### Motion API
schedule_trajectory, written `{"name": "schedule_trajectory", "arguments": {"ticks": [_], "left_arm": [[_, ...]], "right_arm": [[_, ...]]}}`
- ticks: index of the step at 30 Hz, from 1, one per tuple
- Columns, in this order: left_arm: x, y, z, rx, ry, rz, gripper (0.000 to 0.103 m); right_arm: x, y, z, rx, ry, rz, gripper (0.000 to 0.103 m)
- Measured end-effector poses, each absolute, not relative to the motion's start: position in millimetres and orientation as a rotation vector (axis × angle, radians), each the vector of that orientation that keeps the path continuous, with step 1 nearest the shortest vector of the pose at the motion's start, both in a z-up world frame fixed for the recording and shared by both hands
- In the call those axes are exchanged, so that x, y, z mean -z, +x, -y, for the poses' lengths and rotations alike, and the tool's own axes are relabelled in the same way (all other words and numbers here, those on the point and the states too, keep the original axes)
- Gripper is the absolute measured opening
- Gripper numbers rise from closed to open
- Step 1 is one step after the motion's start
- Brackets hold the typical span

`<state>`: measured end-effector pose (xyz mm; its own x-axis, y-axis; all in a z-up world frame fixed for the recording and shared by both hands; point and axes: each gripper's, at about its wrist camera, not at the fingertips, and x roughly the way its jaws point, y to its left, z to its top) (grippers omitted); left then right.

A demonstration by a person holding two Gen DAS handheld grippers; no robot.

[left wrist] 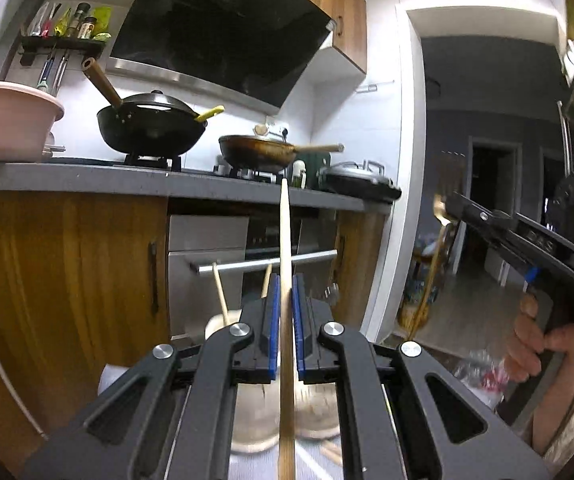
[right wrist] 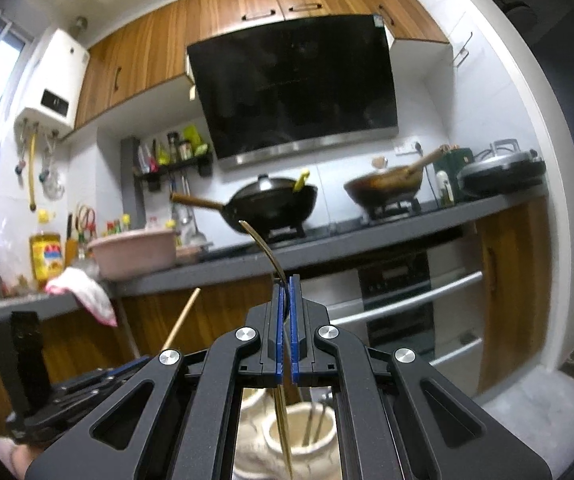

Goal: Organize utensils
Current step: 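Lift the chopstick with the left tool while the right tool carries the gold fork toward the smaller pot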

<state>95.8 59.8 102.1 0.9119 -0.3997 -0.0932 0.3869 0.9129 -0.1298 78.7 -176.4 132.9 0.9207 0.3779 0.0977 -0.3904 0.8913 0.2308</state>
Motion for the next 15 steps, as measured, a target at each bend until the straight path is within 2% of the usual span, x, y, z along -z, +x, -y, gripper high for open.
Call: {"name": "schedule_trajectory", "arguments": {"ticks": [6,15], "left_arm": [[-110.0,144.8,-62.8,0.428,-0.208,-0.123,0.006],[-99.4,183.8,-46.1,0.372,-0.169,-0.081,0.006]], "right_arm": [[-133.9,107.0,180.3,-0.384,0.312,0.071,0.004],[-114.7,141.6,180.1,-0.414,0.334,0.028,0.004]]}}
